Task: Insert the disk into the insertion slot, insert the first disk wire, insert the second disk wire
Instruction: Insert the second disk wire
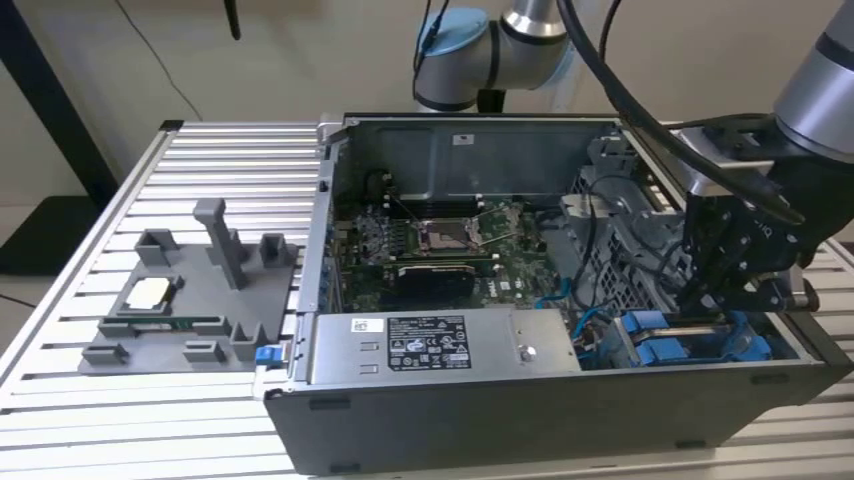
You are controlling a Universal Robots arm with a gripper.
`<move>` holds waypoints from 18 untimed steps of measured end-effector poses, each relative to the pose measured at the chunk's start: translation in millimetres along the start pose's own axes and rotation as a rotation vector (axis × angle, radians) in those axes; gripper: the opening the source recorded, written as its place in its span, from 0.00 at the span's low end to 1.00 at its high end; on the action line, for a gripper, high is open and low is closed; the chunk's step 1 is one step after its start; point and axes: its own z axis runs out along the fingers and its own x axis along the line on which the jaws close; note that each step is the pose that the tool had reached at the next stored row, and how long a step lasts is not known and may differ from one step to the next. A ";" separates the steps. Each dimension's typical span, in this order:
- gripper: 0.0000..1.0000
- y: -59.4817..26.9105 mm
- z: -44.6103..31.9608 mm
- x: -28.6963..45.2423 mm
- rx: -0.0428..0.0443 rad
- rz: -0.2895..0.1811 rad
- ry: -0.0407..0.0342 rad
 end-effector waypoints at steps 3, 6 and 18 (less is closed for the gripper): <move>0.16 0.0 -0.1 -0.1 0.0001 0.000 -0.0019; 0.24 0.0 -6.9 -0.2 0.0001 0.000 -0.0013; 0.24 0.2 -20.9 -0.6 0.0001 0.000 -0.0014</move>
